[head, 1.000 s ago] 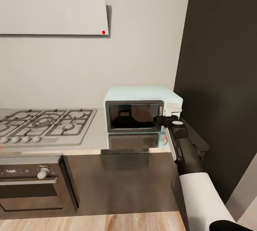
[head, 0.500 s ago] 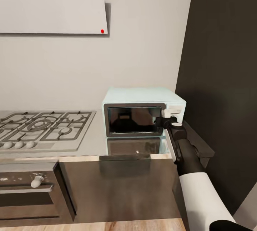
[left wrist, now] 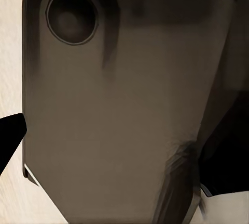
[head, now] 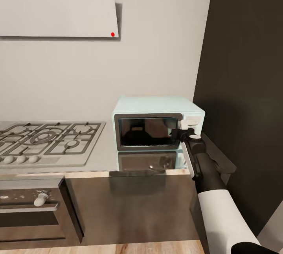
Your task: In the kitchen, take the popcorn bag from the countertop, put it into the microwave, and heat it until the popcorn is cooked so the cooked popcorn ends up inside the bag.
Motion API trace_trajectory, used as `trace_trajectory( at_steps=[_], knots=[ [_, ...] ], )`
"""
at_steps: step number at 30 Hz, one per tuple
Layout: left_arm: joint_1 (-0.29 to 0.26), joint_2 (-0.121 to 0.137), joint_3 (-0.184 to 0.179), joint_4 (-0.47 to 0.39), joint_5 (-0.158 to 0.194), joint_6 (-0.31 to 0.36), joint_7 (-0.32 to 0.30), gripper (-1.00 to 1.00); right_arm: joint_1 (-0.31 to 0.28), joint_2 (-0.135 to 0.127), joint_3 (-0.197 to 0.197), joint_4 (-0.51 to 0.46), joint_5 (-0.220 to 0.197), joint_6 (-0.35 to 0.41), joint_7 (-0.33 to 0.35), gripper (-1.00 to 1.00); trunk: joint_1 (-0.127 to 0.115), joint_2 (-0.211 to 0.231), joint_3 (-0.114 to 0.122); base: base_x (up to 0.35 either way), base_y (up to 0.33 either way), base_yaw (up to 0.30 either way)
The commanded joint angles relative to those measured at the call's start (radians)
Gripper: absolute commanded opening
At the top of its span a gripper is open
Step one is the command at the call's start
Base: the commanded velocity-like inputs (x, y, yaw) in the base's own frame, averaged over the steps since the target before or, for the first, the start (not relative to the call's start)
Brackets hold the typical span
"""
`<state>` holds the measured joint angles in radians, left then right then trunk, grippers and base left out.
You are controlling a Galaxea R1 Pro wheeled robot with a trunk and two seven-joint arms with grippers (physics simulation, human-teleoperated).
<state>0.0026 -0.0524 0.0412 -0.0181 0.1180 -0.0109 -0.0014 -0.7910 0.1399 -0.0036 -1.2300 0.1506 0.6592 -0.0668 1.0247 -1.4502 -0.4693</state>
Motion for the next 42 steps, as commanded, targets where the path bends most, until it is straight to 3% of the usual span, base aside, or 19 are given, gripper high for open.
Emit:
trace_trajectory(
  at_steps=[1, 16, 24, 26, 35, 42],
  knots=[
    [0.0, 0.0, 0.003, 0.0, 0.008, -0.001, 0.0, 1.0, -0.002, 0.0, -0.003, 0.004, 0.037, 0.007, 0.002, -1.0, 0.0, 0.0, -0.001, 0.0, 0.0, 0.0],
    [0.0, -0.002, 0.002, 0.0, 0.009, -0.002, 0.0, 1.0, -0.002, -0.002, -0.003, 0.004, 0.038, 0.005, 0.002, -1.0, 0.0, 0.0, -0.001, -0.051, 0.0, 0.0],
    [0.0, -0.003, 0.002, 0.0, 0.009, -0.001, 0.0, 1.0, -0.002, -0.002, -0.003, 0.006, 0.038, 0.005, 0.001, -1.0, 0.0, 0.0, -0.001, -0.281, 0.0, 0.0],
    [0.0, -0.002, 0.003, 0.0, 0.012, -0.001, 0.0, 1.0, -0.001, -0.004, -0.005, 0.007, 0.003, 0.004, 0.002, -1.0, 0.0, 0.0, -0.001, 0.0, 0.0, 0.0],
    [0.0, -0.002, 0.002, 0.0, 0.012, -0.002, 0.0, 1.0, -0.001, 0.012, 0.001, 0.006, 0.059, 0.004, 0.001, -1.0, 0.0, 0.0, -0.001, -0.003, 0.0, 0.0],
    [0.0, -0.003, 0.002, 0.0, 0.012, -0.002, 0.0, 1.0, -0.001, 0.012, 0.001, 0.006, 0.037, 0.004, 0.001, -1.0, 0.0, 0.0, -0.001, -0.154, 0.0, 0.0]
  ],
)
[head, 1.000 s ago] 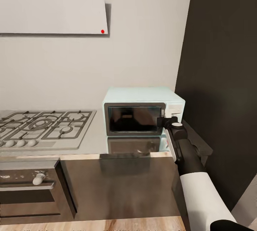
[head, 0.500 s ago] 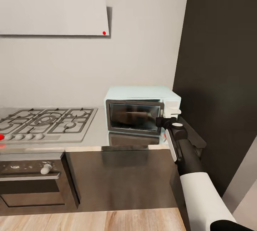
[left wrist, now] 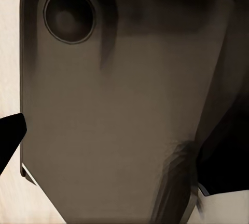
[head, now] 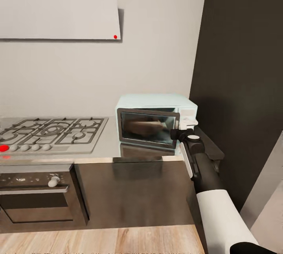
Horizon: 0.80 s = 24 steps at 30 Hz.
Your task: In the kitchen, take the popcorn bag from the countertop, put it into the microwave, and heat it until the popcorn is cooked so the cooked popcorn ends up inside the bag.
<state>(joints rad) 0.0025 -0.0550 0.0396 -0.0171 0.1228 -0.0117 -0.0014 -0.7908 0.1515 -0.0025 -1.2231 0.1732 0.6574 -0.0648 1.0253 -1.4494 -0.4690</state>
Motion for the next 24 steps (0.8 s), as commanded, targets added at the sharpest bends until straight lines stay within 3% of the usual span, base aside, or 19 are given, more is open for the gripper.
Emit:
trace_trajectory(
  at_steps=[1, 5, 6, 17, 24],
  knots=[
    [0.0, 0.0, 0.003, -0.001, 0.008, -0.001, 0.0, 1.0, -0.001, 0.0, -0.001, -0.001, 0.014, 0.006, -0.001, -1.0, 0.0, -0.001, -0.001, -0.124, 0.0, 0.0],
    [0.0, 0.0, 0.002, -0.001, 0.008, -0.002, 0.0, 1.0, -0.001, 0.0, -0.001, -0.001, 0.014, 0.005, -0.001, -1.0, 0.0, -0.001, -0.001, -0.073, 0.0, 0.0],
    [0.0, 0.0, 0.002, -0.001, 0.008, -0.001, 0.0, 1.0, -0.001, 0.0, -0.001, -0.002, 0.014, 0.007, 0.002, 1.0, 0.0, -0.001, -0.001, 0.0, 0.0, 0.0],
    [0.0, 0.0, 0.002, -0.001, 0.008, -0.001, 0.0, 1.0, -0.001, -0.01, -0.001, -0.01, 0.014, 0.019, 0.008, 1.0, 0.0, -0.001, -0.001, 0.0, 0.0, 0.0],
    [0.0, 0.0, 0.003, -0.001, 0.008, -0.002, 0.0, 1.0, 0.001, -0.027, -0.002, -0.031, 0.006, 0.107, 0.063, 1.0, 0.0, -0.001, -0.001, 0.0, 0.0, 0.0]
  ],
)
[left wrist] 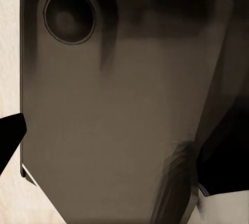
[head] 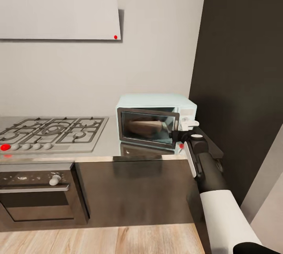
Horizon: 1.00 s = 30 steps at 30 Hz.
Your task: In the kitchen, take the popcorn bag from the countertop, put it into the microwave, and heat it until the popcorn is cooked so the cooked popcorn ends up inside the bag.
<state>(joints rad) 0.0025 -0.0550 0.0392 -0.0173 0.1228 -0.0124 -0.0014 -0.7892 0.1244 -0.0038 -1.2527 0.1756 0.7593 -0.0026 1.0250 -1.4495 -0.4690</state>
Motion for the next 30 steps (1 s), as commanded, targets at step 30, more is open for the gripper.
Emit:
trace_trajectory(
  at_steps=[30],
  knots=[
    [0.001, 0.001, 0.007, -0.004, 0.009, 0.0, 0.0, 1.0, 0.039, -0.187, -0.022, -0.036, -0.006, 0.053, 0.1, 1.0, 0.0, 0.0, -0.001, 0.1, 0.0, 0.0]
  ],
)
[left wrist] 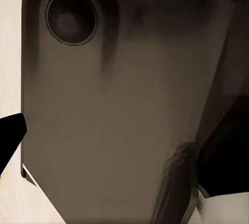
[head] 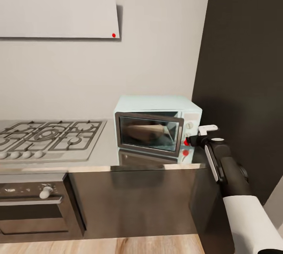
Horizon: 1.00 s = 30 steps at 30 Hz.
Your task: In the kitchen, take the popcorn bag from the countertop, put it into the microwave, and heat it until the popcorn is cooked so the cooked popcorn ends up inside the bag.
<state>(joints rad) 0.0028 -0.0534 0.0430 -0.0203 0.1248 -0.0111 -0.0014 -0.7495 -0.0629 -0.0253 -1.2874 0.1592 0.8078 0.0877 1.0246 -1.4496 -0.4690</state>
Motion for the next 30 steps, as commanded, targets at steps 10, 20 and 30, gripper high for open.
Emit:
trace_trajectory(
  at_steps=[10, 20, 30],
  knots=[
    [0.0, 0.0, 0.004, -0.001, 0.007, -0.001, 0.0, 1.0, -0.001, -0.001, 0.0, -0.007, 0.008, 0.005, 0.085, 1.0, 0.0, 0.0, -0.001, 0.083, 0.0, 0.0],
    [0.0, 0.0, 0.005, -0.001, 0.007, -0.001, 0.0, 1.0, -0.001, -0.015, -0.055, -0.007, 0.01, -0.037, 0.326, 1.0, 0.0, 0.0, -0.001, 0.0, 0.0, 0.0],
    [0.0, 0.0, 0.005, -0.001, 0.007, -0.001, 0.0, 1.0, -0.001, -0.088, -0.146, 0.006, 0.019, -0.07, 0.624, 1.0, 0.0, 0.0, -0.001, 0.0, 0.0, 0.0]
  ],
)
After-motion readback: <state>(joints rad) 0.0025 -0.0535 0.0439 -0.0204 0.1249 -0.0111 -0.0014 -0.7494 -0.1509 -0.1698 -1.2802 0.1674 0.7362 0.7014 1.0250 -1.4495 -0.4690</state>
